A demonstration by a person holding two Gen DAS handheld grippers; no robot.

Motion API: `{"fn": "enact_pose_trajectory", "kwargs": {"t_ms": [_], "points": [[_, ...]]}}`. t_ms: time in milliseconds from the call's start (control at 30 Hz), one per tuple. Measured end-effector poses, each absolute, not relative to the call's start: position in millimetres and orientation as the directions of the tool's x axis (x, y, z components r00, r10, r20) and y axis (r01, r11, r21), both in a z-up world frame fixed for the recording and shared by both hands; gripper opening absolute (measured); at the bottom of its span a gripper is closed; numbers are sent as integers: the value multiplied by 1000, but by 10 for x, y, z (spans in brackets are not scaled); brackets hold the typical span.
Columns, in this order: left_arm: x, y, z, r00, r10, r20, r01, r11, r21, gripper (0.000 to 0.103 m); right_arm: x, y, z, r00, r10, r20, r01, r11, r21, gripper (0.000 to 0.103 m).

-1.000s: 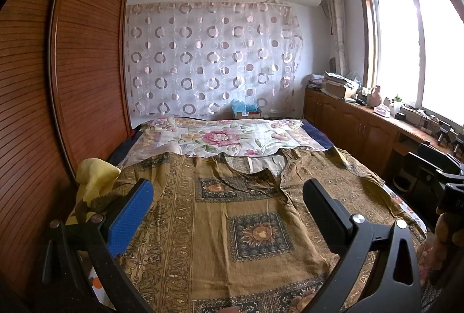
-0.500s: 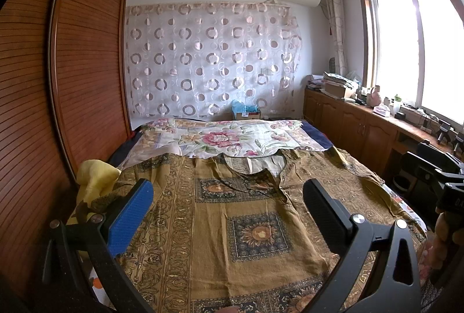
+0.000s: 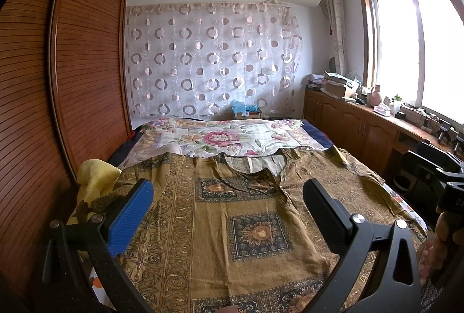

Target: Fold small clothes

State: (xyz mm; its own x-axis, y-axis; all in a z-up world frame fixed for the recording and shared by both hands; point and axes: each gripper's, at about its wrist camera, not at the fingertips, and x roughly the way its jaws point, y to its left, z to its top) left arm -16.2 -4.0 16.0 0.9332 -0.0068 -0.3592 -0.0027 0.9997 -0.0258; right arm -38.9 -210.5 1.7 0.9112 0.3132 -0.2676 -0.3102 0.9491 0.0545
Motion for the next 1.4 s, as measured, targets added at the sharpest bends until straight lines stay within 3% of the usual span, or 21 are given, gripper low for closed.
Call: {"fn": "enact_pose_trajectory", "kwargs": {"t_ms": [467, 767, 1400], "points": [[-162, -41, 153, 933, -8, -359, -1, 1000, -25, 103, -380, -2089, 8, 907, 324, -268, -323, 945, 51, 103], [-180, 137, 235, 907, 4, -421, -15, 1000, -25, 103, -222, -1991, -95, 883, 349, -314, -352, 935, 52, 103], [62, 949, -404, 840, 95, -534, -120, 993, -13, 103, -8, -1859, -162, 816, 393, -424, -416, 908, 41, 103]]}}
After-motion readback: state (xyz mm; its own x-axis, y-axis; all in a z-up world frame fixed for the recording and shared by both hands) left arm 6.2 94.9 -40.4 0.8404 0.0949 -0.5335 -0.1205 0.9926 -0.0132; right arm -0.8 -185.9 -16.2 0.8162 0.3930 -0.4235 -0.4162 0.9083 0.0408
